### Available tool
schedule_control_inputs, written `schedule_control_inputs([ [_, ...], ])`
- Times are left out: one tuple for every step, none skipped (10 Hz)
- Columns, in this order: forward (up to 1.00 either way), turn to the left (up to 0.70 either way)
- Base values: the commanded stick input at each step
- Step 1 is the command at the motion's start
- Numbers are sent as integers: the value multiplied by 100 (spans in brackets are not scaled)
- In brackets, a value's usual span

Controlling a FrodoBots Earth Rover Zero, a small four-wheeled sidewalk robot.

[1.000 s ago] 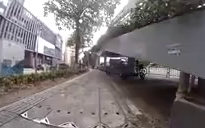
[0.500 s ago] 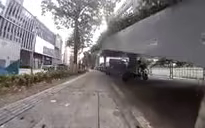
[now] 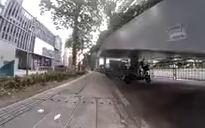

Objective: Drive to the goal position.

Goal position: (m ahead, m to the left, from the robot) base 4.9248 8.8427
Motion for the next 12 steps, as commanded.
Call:
schedule_control_inputs([
  [70,0],
  [70,7],
  [70,14],
  [70,13],
  [70,7],
  [70,0],
  [70,0],
  [70,0],
  [70,0],
  [70,0],
  [70,0],
  [70,0],
])
